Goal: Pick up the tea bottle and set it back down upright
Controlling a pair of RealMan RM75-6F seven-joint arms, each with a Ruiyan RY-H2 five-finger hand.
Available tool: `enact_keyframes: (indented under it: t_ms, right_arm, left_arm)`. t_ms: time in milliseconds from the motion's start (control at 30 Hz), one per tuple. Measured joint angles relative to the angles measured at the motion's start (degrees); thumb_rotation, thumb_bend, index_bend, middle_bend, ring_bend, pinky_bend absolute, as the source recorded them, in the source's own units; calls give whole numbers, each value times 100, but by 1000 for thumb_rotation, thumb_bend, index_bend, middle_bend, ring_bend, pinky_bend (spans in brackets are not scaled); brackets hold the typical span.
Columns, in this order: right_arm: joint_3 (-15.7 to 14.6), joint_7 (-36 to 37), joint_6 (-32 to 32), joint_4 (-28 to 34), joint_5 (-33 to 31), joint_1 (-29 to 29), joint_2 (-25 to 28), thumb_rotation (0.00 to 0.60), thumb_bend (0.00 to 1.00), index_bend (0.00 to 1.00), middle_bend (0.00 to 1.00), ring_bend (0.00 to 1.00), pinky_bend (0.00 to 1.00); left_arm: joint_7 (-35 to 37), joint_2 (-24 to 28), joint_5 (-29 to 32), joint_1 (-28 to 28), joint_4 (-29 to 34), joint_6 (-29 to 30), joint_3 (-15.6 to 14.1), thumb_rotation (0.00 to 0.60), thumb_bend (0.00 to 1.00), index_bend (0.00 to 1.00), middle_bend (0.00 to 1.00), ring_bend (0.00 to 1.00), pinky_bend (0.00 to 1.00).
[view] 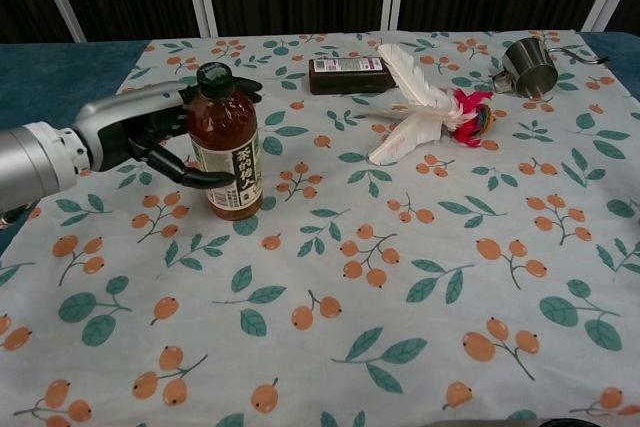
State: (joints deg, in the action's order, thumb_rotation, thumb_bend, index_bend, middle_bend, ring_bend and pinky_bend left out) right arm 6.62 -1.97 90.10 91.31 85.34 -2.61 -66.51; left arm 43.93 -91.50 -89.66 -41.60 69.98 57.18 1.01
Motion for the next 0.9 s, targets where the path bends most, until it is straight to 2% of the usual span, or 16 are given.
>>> enact_keyframes:
  t_ms: [100, 333, 400, 533, 733, 900]
  right_arm:
    - [2, -1, 1, -4, -6, 1, -4, 600, 166, 89, 109, 176, 255]
    - [0, -10, 12, 6, 6, 5, -4, 600, 165, 89, 109, 176, 255]
    - [-1, -19, 15, 7, 15, 2, -5, 600, 165, 89, 109, 176, 255]
    - [5, -18, 17, 10, 3, 4, -7, 600, 165, 89, 109, 176, 256]
    - [2, -22, 34, 7, 36, 2, -7, 600, 165, 89, 109, 176, 255]
    - [-23, 12, 50, -6, 139, -8, 9, 600, 165, 89, 109, 176, 255]
  left_arm:
    - [-676, 262, 178, 74, 358, -34, 11, 600, 166, 0, 0, 0, 3]
    - [-3134, 1119, 1235, 403, 1647, 63, 66, 600, 164, 0, 0, 0, 0]
    - [-3965, 1423, 1574, 560, 2156, 266, 79, 600, 164, 0, 0, 0, 1]
    - [-5322, 1905, 1964, 993, 3075, 1170, 81, 600, 165, 0, 0, 0, 1]
    - [-6307, 2356, 2148, 1883, 3542, 2825, 27, 600, 164, 0, 0, 0, 1]
    - [-6174, 2725, 2236, 2567, 3681, 3320, -62, 600, 149, 0, 0, 0, 0]
